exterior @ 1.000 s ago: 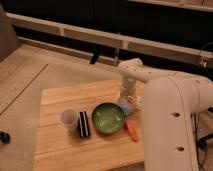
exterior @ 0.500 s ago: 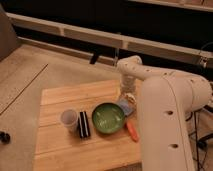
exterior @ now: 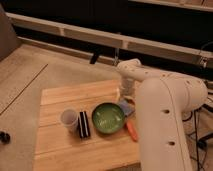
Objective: Place the white sponge in the ceramic bowl
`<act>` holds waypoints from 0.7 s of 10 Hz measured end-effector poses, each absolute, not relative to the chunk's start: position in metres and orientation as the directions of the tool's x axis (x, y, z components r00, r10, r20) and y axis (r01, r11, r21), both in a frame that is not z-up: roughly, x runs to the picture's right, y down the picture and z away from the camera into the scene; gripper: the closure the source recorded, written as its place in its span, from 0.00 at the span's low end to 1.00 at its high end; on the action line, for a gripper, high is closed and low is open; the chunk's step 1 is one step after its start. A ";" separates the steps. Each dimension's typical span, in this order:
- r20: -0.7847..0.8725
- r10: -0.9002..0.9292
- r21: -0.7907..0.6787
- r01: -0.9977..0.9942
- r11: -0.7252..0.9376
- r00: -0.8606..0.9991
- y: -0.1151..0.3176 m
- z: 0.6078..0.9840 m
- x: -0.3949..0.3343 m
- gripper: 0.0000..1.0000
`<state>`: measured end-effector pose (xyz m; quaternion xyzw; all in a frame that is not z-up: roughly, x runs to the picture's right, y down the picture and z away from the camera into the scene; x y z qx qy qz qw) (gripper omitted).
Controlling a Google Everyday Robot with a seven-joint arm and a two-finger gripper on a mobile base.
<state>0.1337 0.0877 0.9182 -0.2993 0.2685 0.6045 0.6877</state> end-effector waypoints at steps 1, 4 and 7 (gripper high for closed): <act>-0.736 0.666 -0.087 -0.993 0.083 0.120 0.092 0.921 0.135 0.35; -0.742 0.662 -0.098 -0.994 0.050 0.106 0.100 0.926 0.132 0.35; -0.747 0.658 -0.116 -0.993 0.009 0.093 0.110 0.929 0.126 0.35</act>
